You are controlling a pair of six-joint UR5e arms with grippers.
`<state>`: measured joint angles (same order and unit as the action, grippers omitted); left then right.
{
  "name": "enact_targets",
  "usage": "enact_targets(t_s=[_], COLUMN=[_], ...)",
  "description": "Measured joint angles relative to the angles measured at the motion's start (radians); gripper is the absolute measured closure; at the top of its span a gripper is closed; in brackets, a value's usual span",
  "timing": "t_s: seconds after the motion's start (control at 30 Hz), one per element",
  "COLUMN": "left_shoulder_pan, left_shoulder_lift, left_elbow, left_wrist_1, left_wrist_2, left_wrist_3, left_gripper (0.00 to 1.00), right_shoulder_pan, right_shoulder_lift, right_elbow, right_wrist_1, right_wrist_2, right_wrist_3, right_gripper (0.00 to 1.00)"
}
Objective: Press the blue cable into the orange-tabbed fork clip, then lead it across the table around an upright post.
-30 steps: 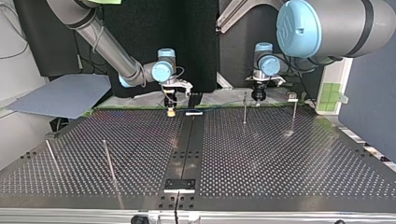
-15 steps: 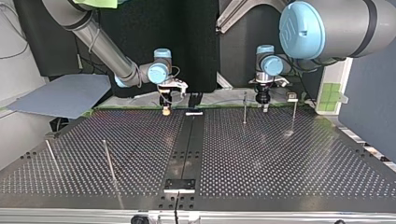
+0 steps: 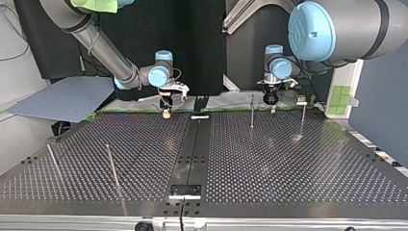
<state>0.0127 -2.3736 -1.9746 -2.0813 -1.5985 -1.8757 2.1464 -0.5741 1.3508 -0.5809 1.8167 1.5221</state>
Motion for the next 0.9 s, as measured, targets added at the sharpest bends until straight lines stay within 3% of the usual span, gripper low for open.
enact_targets(t_s=[0.63, 0.9], left_shoulder_pan=[0.03, 0.037], left_shoulder_lift=[0.001, 0.03], left_elbow=[-0.002, -0.048], left_wrist_1=[-0.155, -0.22], left_wrist_2=[0.067, 0.104], left_wrist_3=[0.053, 0.09], left_gripper=[0.0, 0.0], right_shoulder_pan=[-0.006, -0.01], right_shoulder_lift=[0.012, 0.012], right_elbow=[0.0, 0.0], right_wrist_1=[-0.001, -0.002], right_wrist_2=[0.0, -0.001], right_wrist_3=[0.0, 0.0], right_gripper=[1.0, 1.0])
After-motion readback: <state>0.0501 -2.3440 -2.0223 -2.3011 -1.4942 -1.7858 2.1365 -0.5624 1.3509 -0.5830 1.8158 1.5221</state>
